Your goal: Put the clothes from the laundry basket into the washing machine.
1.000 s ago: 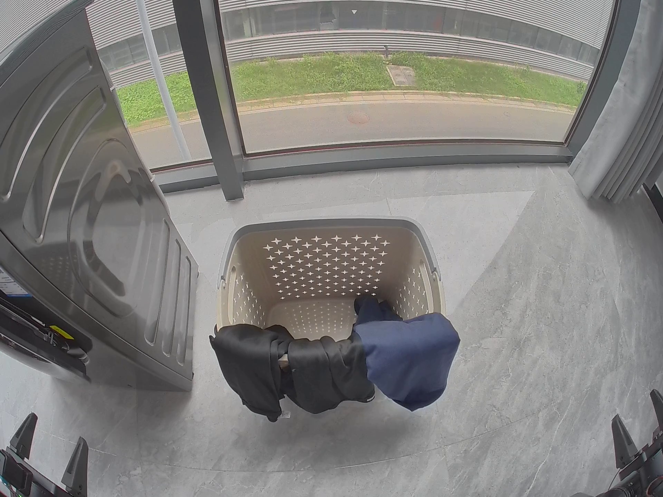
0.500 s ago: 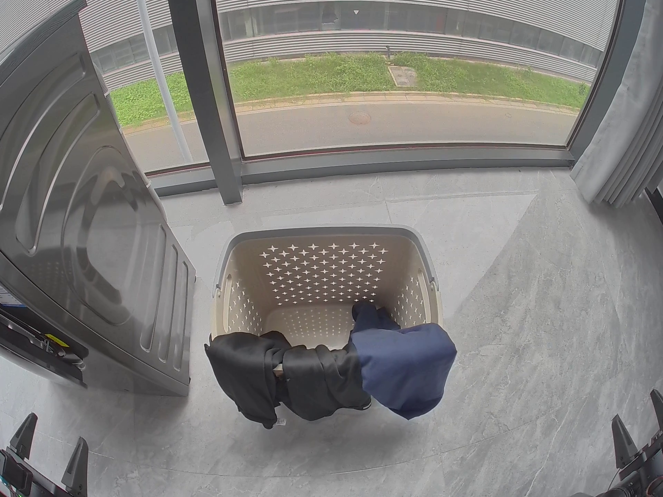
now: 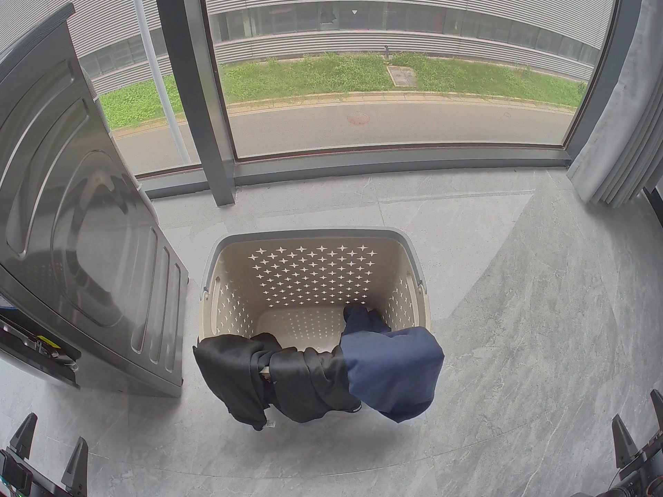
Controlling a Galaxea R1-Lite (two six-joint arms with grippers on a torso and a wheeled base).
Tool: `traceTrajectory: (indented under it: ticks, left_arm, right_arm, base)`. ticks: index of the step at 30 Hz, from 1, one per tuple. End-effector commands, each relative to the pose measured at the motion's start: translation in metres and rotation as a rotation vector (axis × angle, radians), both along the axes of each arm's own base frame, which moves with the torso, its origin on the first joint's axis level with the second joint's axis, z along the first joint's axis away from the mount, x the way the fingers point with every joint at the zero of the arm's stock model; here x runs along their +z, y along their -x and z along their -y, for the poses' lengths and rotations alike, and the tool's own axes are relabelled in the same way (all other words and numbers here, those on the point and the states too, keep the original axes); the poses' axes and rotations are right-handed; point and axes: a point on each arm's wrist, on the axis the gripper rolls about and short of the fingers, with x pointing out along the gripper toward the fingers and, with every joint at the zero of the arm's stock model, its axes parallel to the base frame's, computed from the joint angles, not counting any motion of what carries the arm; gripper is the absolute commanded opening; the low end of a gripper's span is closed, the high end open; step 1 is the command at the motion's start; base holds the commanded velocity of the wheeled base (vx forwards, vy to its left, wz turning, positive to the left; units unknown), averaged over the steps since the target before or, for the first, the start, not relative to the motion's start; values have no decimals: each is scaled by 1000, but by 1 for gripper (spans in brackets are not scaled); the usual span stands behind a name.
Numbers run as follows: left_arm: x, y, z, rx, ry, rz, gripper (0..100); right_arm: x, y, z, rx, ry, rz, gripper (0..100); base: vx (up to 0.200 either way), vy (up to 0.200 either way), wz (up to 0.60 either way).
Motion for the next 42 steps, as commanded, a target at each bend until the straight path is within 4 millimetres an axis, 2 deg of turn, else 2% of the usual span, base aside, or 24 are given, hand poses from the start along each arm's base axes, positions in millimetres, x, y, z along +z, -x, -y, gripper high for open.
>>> traceTrajectory:
  ticks: [1, 7, 16, 22, 33, 42]
  left_arm:
    - [-4, 0, 0, 1, 0, -6, 100]
    - [-4, 0, 0, -1, -1, -6, 100]
    - [-4, 0, 0, 1, -1, -6, 100]
    - [-4, 0, 0, 1, 0, -6, 100]
    - [-4, 0, 0, 1, 0, -6, 100]
    - [-4, 0, 0, 1, 0, -6, 100]
  right_arm:
    - [-5, 0, 0, 0, 0, -2, 100]
    - [-5, 0, 0, 0, 0, -2, 100]
    - [-5, 0, 0, 0, 0, -2, 100]
    - [-5, 0, 0, 0, 0, -2, 100]
    - [-5, 0, 0, 0, 0, -2, 100]
    - [-5, 0, 0, 0, 0, -2, 100]
  base:
    - [200, 0, 0]
    - [200, 0, 0]
    - [0, 0, 0]
    - [200, 0, 0]
    - [0, 0, 0]
    - [156, 0, 0]
